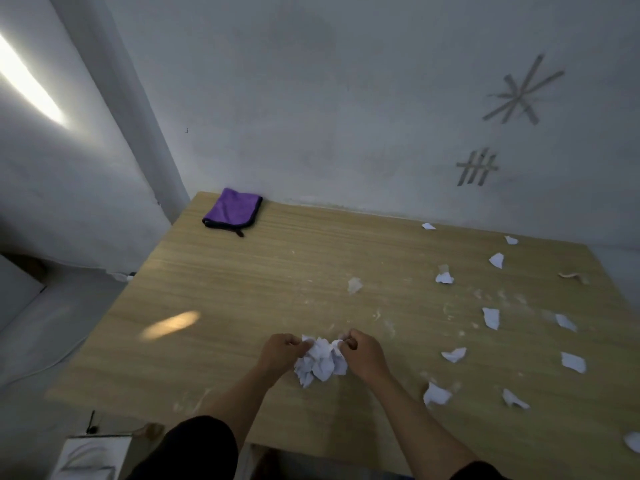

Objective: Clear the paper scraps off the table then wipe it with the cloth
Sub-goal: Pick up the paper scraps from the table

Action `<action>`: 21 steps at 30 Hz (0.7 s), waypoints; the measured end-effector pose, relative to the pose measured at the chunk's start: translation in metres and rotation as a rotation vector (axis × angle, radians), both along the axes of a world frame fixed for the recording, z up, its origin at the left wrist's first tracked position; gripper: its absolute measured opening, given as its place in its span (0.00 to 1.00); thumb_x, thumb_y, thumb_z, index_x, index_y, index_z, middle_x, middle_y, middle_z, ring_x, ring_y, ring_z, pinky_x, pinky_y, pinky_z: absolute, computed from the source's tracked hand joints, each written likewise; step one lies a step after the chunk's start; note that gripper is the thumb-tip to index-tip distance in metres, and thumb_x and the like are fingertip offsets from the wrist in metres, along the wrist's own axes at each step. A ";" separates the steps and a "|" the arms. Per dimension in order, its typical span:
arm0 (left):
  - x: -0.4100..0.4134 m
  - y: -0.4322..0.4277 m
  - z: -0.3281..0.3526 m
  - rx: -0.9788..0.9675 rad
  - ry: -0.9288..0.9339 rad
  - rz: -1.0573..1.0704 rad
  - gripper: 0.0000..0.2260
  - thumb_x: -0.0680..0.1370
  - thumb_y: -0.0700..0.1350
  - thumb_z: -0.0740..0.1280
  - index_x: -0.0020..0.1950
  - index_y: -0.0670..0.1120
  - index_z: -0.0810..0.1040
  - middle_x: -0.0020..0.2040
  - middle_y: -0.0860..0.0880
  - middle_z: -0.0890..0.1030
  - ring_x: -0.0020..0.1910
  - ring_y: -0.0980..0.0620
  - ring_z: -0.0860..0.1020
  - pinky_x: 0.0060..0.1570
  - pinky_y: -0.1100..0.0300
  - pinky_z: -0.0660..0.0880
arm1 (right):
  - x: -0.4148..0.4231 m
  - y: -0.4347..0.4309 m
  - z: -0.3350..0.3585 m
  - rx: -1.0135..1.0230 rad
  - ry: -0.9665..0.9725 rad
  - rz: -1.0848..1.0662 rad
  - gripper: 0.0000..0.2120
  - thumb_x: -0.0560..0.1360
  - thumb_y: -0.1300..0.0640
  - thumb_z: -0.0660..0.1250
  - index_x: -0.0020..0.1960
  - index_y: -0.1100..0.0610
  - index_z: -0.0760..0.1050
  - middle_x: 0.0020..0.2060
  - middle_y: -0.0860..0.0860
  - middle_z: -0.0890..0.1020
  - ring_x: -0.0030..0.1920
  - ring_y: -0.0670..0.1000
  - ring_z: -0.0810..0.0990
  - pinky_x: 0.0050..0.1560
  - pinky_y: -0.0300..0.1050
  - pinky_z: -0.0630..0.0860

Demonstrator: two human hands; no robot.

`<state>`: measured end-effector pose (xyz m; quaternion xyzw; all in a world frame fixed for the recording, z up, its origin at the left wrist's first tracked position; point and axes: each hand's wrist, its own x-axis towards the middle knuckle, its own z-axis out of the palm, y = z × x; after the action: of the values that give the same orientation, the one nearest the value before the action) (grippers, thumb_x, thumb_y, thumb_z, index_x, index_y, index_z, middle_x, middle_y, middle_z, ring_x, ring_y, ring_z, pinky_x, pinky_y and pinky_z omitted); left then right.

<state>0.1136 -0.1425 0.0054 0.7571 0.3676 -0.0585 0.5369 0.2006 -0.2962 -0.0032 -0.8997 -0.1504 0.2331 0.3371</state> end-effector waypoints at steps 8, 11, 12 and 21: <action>0.001 -0.024 -0.001 0.273 0.047 0.114 0.17 0.69 0.52 0.73 0.47 0.41 0.75 0.45 0.43 0.77 0.45 0.43 0.78 0.40 0.59 0.69 | -0.015 -0.023 -0.005 -0.005 -0.124 0.075 0.13 0.74 0.58 0.62 0.57 0.58 0.77 0.53 0.56 0.77 0.56 0.57 0.72 0.55 0.46 0.68; 0.003 -0.039 0.001 0.407 -0.030 0.179 0.21 0.71 0.50 0.71 0.58 0.42 0.70 0.56 0.41 0.69 0.48 0.40 0.76 0.45 0.54 0.72 | -0.021 -0.049 -0.003 -0.001 -0.241 -0.021 0.20 0.72 0.53 0.52 0.54 0.59 0.77 0.50 0.56 0.77 0.54 0.56 0.71 0.51 0.43 0.65; 0.005 -0.046 0.004 0.459 -0.059 0.161 0.19 0.72 0.48 0.70 0.58 0.42 0.70 0.58 0.41 0.67 0.47 0.40 0.76 0.44 0.53 0.72 | -0.021 -0.060 -0.006 -0.034 -0.294 -0.059 0.22 0.71 0.52 0.49 0.52 0.58 0.78 0.49 0.55 0.78 0.52 0.57 0.72 0.49 0.43 0.65; 0.033 -0.127 0.000 0.569 -0.284 -0.282 0.08 0.73 0.37 0.66 0.51 0.42 0.75 0.58 0.41 0.66 0.30 0.49 0.73 0.37 0.57 0.72 | -0.032 -0.154 -0.016 -0.250 -0.263 -0.177 0.20 0.75 0.59 0.60 0.67 0.51 0.68 0.66 0.51 0.70 0.65 0.57 0.62 0.64 0.51 0.65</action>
<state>0.1471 -0.2691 0.0051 0.9204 0.1825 0.0788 0.3366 0.1686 -0.4498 -0.0188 -0.9669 -0.0832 0.0998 0.2194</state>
